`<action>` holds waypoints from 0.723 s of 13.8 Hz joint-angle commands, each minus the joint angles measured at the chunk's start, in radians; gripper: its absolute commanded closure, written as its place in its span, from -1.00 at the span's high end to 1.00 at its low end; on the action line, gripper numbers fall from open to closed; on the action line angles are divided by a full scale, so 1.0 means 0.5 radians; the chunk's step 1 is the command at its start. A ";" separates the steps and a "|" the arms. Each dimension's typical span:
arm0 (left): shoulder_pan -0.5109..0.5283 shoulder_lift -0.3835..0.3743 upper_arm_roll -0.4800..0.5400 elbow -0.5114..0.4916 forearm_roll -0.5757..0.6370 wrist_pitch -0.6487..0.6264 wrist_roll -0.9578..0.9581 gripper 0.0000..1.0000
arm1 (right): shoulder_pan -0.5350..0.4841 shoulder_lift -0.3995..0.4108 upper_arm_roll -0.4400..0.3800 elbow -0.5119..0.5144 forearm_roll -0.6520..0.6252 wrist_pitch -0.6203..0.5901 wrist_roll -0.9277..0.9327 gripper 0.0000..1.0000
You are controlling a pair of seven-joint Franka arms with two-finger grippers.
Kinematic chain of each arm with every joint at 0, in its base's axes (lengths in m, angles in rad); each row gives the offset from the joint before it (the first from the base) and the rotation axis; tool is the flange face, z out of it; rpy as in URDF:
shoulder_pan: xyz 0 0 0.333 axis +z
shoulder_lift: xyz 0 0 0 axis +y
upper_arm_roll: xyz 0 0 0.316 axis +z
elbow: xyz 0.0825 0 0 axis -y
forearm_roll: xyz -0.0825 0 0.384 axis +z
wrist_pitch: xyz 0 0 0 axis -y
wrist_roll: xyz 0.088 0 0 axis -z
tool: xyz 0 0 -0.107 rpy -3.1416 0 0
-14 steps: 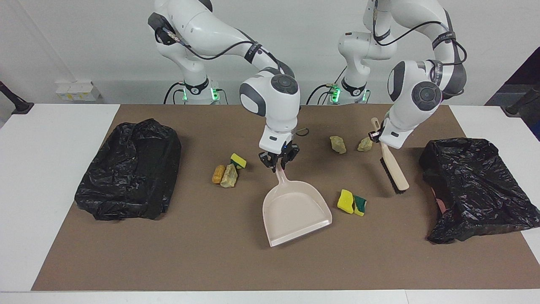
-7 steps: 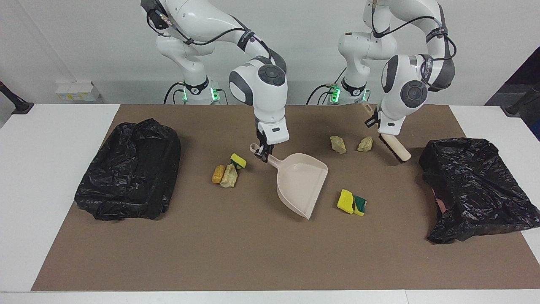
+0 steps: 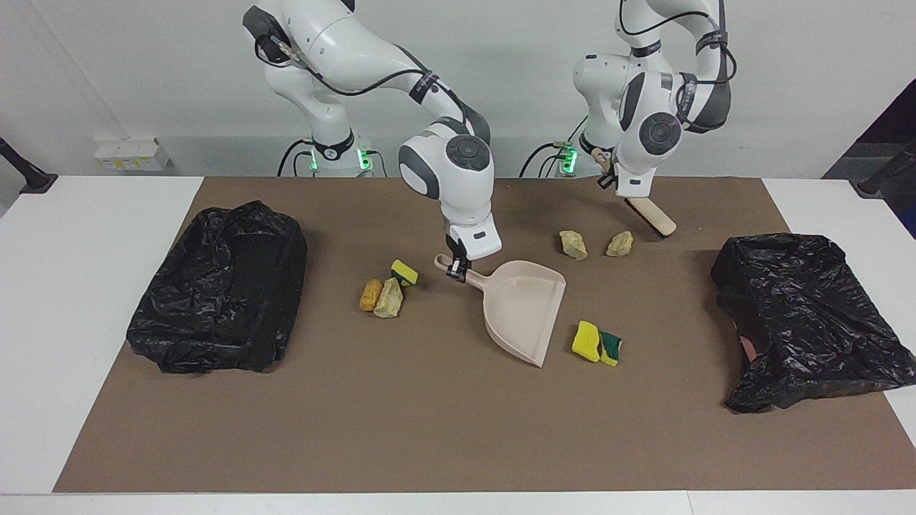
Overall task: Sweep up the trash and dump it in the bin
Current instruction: 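Sweep the bread pieces into the dustpan with the brush in the left gripper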
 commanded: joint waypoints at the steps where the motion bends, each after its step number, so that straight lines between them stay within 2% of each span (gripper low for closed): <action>1: -0.051 -0.069 -0.123 -0.062 -0.142 0.096 -0.193 -1.00 | -0.008 0.007 0.023 -0.004 0.039 0.018 -0.034 -1.00; 5: -0.155 -0.023 -0.222 -0.062 -0.351 0.414 -0.640 -1.00 | -0.011 0.007 0.020 -0.007 0.039 0.015 -0.034 -1.00; 10: -0.039 0.164 -0.204 0.042 -0.351 0.820 -0.663 -1.00 | -0.014 0.010 0.020 -0.007 0.033 0.015 -0.056 -1.00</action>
